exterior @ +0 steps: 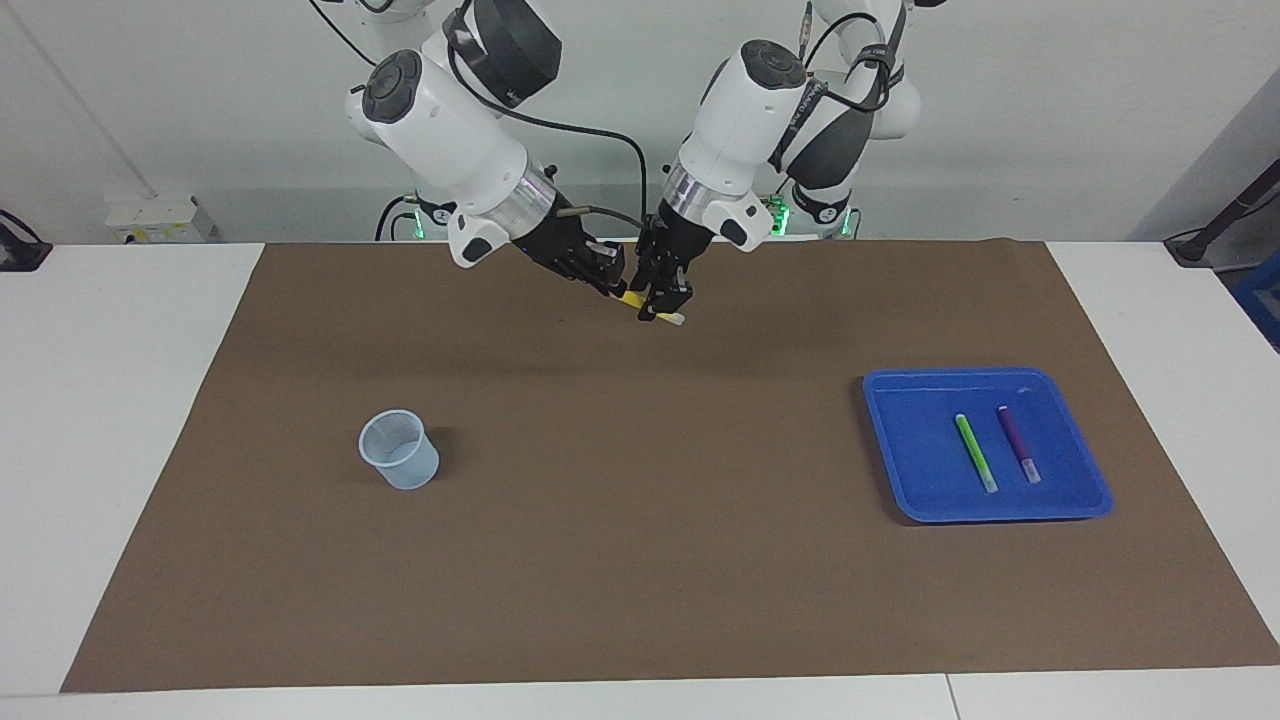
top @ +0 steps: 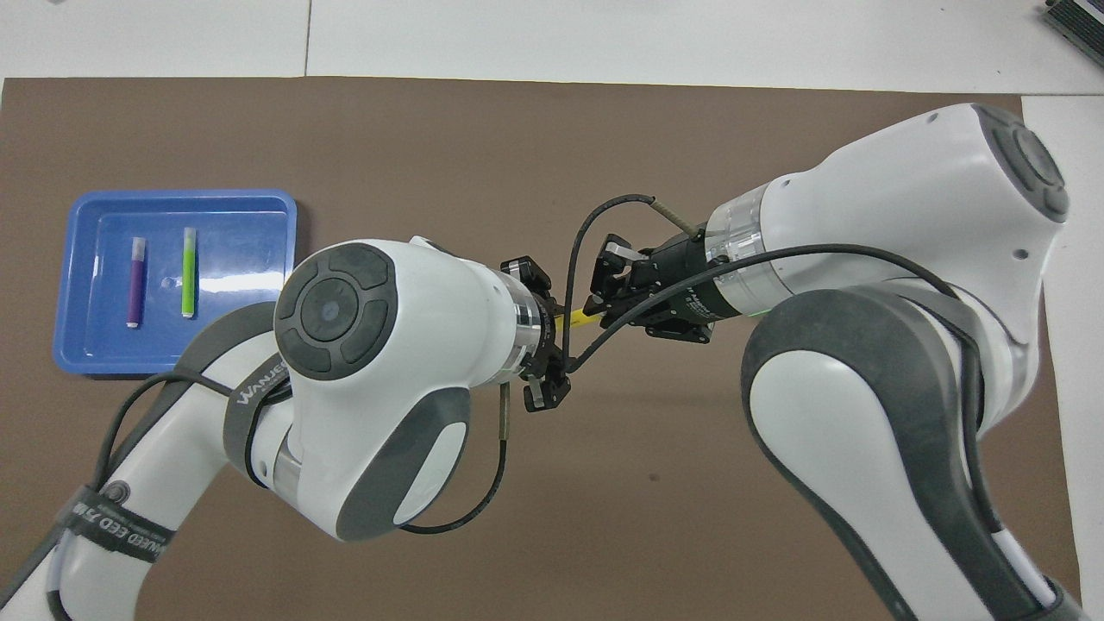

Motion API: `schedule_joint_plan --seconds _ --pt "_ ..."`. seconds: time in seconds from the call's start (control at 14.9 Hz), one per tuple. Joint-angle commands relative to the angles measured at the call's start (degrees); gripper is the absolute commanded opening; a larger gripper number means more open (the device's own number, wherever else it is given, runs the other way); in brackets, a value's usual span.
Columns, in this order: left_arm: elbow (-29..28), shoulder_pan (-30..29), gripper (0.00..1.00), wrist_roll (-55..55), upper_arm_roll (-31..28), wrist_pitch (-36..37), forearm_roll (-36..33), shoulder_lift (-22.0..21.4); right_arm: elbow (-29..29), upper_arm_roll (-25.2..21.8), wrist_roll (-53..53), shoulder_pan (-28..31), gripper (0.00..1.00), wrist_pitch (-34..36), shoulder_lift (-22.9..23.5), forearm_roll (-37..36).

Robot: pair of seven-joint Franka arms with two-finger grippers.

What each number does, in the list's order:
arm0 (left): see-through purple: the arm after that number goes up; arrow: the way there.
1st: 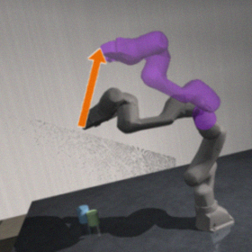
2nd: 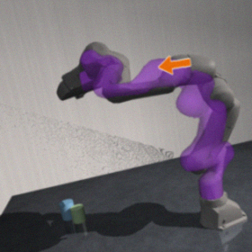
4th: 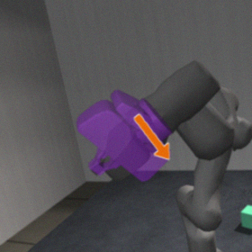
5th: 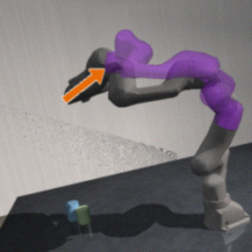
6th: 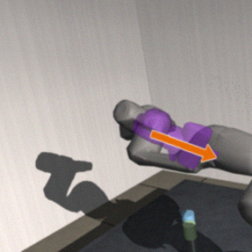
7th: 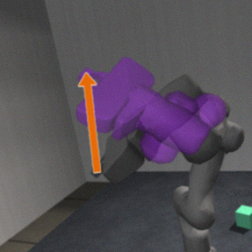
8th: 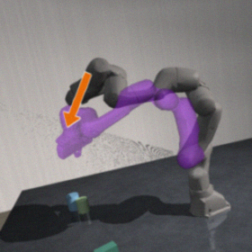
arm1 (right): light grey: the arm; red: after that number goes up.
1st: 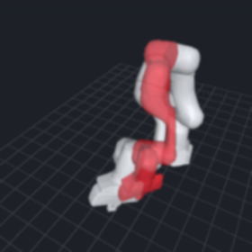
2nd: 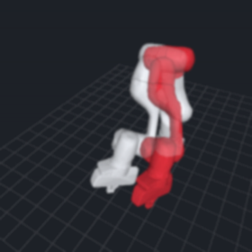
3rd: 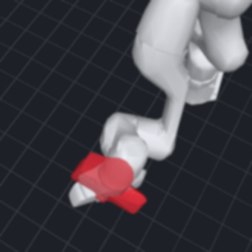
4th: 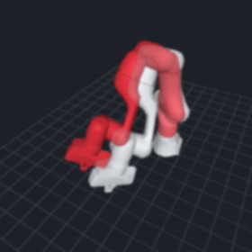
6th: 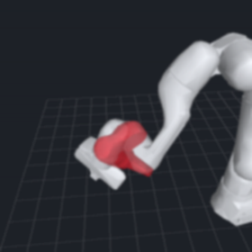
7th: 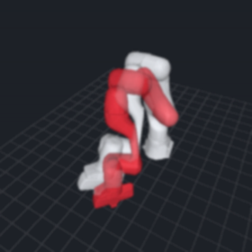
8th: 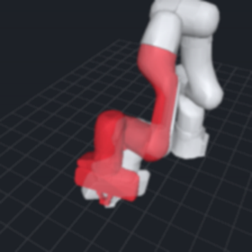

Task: Right arm passes pens to left for tray arrangement
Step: 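Grasp the yellow pen with the left gripper from the right gripper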

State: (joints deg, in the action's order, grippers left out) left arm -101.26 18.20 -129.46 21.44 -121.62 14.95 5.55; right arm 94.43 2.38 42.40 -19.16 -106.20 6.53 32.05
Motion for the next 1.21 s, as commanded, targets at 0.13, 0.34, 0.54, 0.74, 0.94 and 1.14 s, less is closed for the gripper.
schedule_joint_plan --seconds 0.13,0.34,0.54,0.74,0.94,1.14 --pt "-1.1 0.4 0.32 0.8 -0.4 -0.8 0.0 -1.0 1.8 0.1 -0.6 0.4 0.06 -0.4 -1.6 1.3" --pt "-1.0 0.2 0.26 1.1 -0.4 -0.6 -0.1 -0.9 1.8 0.1 -0.6 0.4 0.06 -0.4 -1.5 1.3" --pt "-0.6 0.0 0.24 2.5 -0.4 -0.3 -0.1 -0.9 1.8 0.1 -0.6 0.4 0.06 -0.4 -1.5 1.3" --pt "-0.4 0.0 0.4 3.9 -0.5 0.2 -0.2 -1.0 1.8 0.1 -0.7 0.4 0.06 -0.4 -1.5 1.3" --pt "-0.3 -0.1 0.58 4.0 -0.5 0.2 -0.2 -1.3 1.8 0.1 -0.7 0.4 0.06 -0.4 -1.5 1.3" --pt "-0.3 -0.1 0.46 4.0 -0.6 0.7 -0.2 -1.5 1.8 0.1 -0.7 0.4 0.06 -0.4 -1.5 1.3"
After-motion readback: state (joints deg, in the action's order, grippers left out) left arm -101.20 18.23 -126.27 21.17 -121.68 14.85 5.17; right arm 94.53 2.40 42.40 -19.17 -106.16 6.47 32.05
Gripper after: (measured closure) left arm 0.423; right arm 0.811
